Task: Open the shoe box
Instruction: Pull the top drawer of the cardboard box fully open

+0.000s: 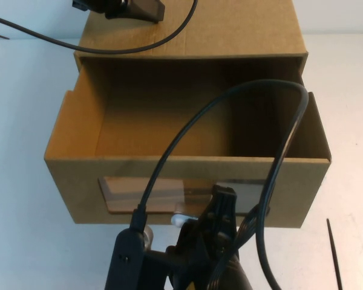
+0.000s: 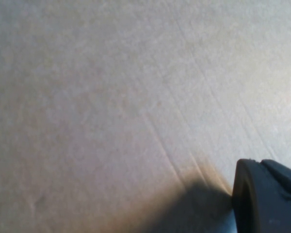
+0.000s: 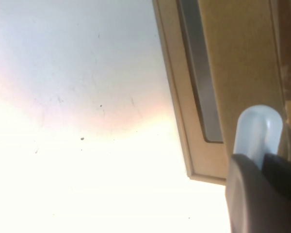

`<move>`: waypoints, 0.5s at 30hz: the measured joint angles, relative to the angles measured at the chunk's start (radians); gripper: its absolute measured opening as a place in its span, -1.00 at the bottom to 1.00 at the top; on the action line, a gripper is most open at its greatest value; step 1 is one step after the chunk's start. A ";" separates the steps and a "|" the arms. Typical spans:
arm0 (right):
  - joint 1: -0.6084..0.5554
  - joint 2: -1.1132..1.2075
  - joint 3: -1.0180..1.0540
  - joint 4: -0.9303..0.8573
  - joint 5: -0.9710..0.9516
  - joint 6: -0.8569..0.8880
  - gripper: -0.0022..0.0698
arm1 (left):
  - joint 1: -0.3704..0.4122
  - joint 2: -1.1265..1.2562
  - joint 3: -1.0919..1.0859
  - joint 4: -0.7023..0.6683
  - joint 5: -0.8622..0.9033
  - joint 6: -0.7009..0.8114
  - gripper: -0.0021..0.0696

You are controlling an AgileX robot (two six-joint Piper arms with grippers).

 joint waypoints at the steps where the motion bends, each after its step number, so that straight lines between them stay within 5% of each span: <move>1: 0.000 0.000 0.000 0.002 0.000 0.000 -0.90 | 0.000 0.000 0.000 0.000 0.000 -0.001 -0.96; 15: 0.002 -0.004 0.000 0.068 0.000 -0.014 -0.91 | 0.000 0.000 0.000 0.000 0.000 -0.003 -0.96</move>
